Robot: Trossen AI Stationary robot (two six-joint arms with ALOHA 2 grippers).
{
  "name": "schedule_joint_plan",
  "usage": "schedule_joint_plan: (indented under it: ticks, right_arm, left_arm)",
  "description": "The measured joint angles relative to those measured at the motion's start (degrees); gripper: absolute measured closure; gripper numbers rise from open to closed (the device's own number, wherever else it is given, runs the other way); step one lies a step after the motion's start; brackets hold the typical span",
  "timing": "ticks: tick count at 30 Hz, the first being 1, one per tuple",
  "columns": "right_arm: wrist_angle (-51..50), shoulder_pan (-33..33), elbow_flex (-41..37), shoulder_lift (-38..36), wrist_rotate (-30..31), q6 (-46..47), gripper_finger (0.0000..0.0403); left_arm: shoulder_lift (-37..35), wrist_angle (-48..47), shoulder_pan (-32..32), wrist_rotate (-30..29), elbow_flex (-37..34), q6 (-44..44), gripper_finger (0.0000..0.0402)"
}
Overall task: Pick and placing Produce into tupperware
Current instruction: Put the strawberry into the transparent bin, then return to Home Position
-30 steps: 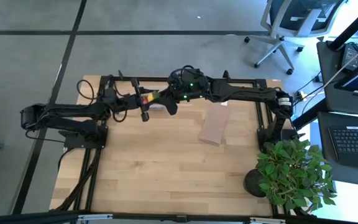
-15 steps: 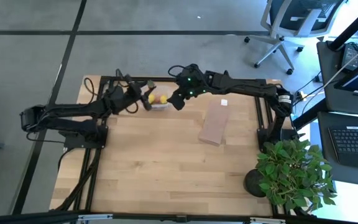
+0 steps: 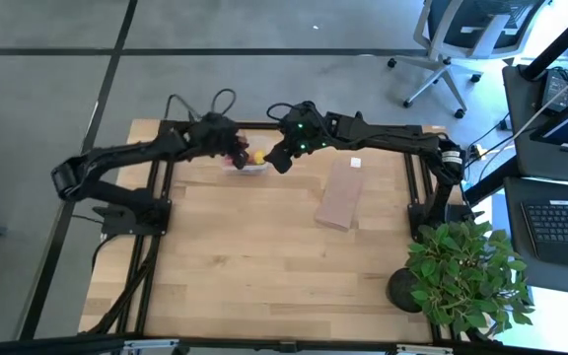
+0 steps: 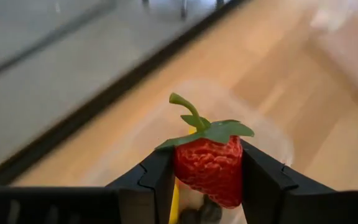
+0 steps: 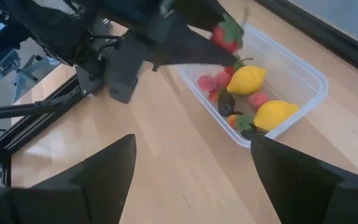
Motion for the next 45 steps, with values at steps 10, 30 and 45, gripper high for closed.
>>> schedule_joint_plan:
  ticks: [10, 30, 45]
  right_arm:
    - [-0.8, 1.7, 0.0, 0.0, 0.0, 0.0, 0.0085]
    - [-2.7, 2.5, 0.0, 0.0, 0.0, 0.0, 0.0085]
    - [-11.6, 5.1, 0.0, -14.6, 14.2, -12.7, 0.0085]
  left_arm:
    - [14.0, -14.3, 0.3, 5.7, 10.2, -0.2, 0.0267]
    - [19.1, -15.5, 0.4, 8.3, 12.6, 0.8, 0.022]
    - [-10.4, 1.9, -3.7, 14.4, 8.6, 10.6, 0.0223]
